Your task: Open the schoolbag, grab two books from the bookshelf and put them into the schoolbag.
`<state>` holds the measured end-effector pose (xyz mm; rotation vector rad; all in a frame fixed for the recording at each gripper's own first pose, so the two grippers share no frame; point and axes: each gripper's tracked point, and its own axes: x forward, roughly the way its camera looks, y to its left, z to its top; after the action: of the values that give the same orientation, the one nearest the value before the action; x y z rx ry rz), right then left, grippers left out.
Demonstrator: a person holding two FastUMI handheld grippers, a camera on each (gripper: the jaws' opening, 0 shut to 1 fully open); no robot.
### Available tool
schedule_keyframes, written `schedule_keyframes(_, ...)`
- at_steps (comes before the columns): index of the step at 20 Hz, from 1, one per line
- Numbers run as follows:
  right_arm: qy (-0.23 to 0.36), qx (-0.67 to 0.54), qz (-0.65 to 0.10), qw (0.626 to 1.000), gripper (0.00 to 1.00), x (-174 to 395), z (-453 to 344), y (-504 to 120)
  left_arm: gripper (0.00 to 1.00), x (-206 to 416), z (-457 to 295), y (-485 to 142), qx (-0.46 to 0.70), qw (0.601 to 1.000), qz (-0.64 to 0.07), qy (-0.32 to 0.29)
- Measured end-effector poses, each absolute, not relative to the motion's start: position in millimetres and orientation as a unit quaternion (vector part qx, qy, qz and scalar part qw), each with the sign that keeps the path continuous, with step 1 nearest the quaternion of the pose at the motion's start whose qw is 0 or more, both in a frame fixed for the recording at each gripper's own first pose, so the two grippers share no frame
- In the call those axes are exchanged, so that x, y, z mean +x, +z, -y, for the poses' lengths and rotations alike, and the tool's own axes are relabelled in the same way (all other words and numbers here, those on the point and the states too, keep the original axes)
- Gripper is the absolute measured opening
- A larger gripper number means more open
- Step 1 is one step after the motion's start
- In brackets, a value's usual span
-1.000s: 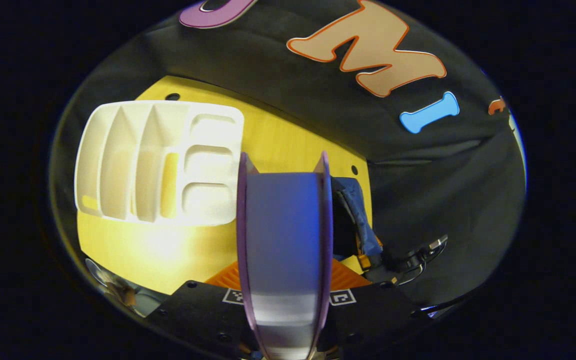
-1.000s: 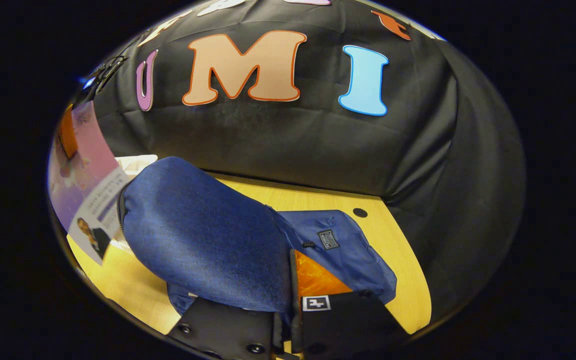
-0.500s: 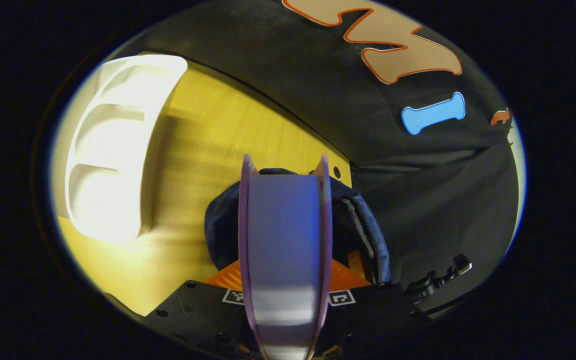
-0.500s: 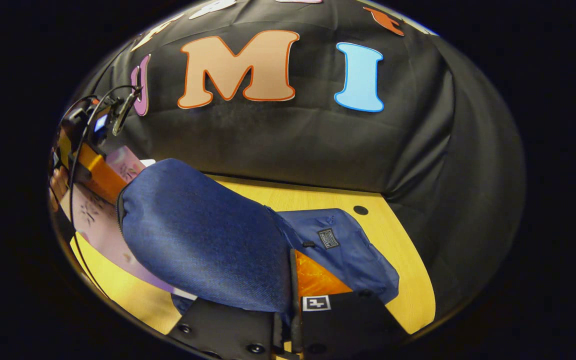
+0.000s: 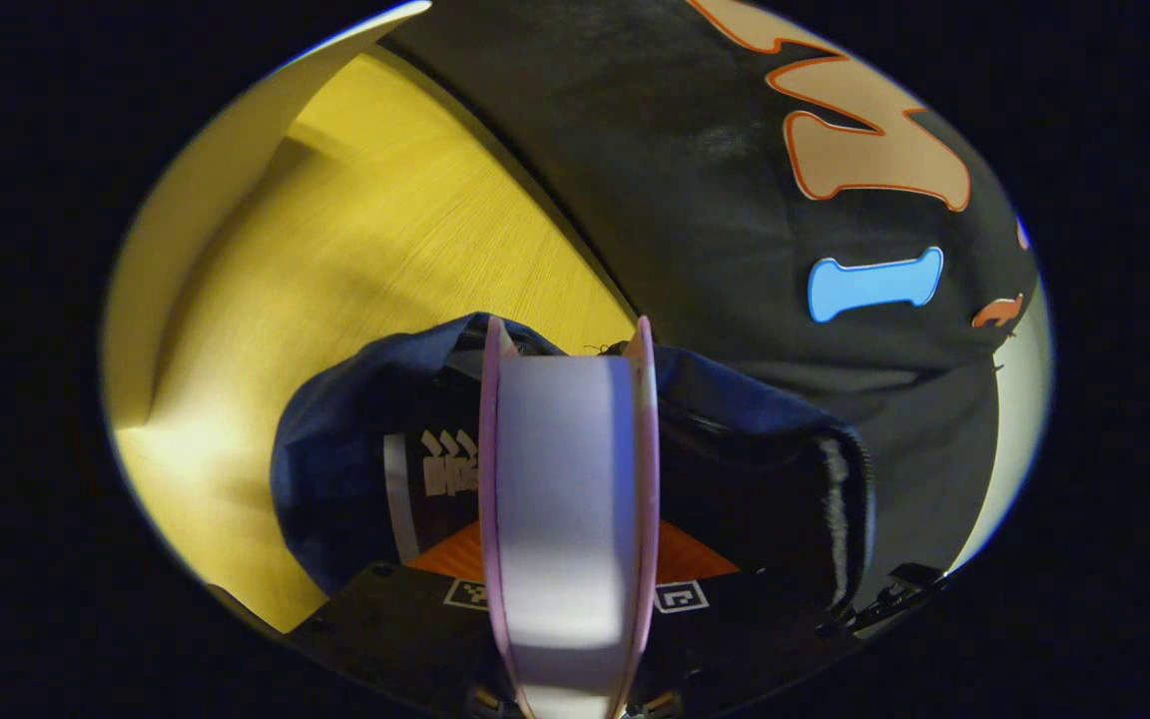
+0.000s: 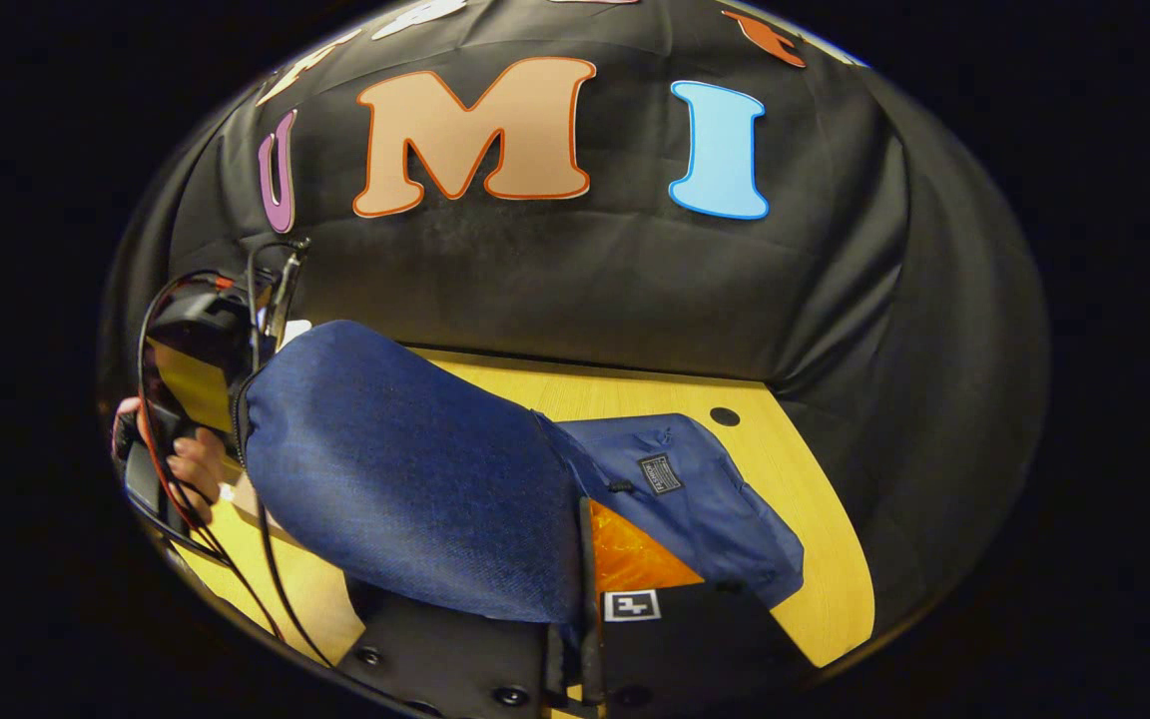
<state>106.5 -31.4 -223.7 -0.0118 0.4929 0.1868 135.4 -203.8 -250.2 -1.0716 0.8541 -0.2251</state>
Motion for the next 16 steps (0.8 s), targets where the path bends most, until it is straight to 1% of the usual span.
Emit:
schedule_keyframes(5,0.099,-0.004,-0.237,0.966,0.07,106,26,-221,0.40,144,236,-275,-0.518,0.749,-0.391,-0.135)
schedule_keyframes(10,0.104,-0.006,-0.236,0.966,0.07,106,21,-222,0.39,152,254,-287,-0.549,0.731,-0.381,-0.142)
schedule_keyframes(13,0.100,-0.010,-0.239,0.966,0.07,107,22,-223,0.43,153,263,-303,-0.544,0.727,-0.402,-0.121)
schedule_keyframes(15,0.095,0.000,-0.240,0.966,0.07,108,24,-223,0.53,154,264,-300,-0.534,0.730,-0.410,-0.116)
schedule_keyframes(16,0.093,0.005,-0.240,0.966,0.07,109,25,-222,0.51,151,262,-301,-0.520,0.737,-0.417,-0.115)
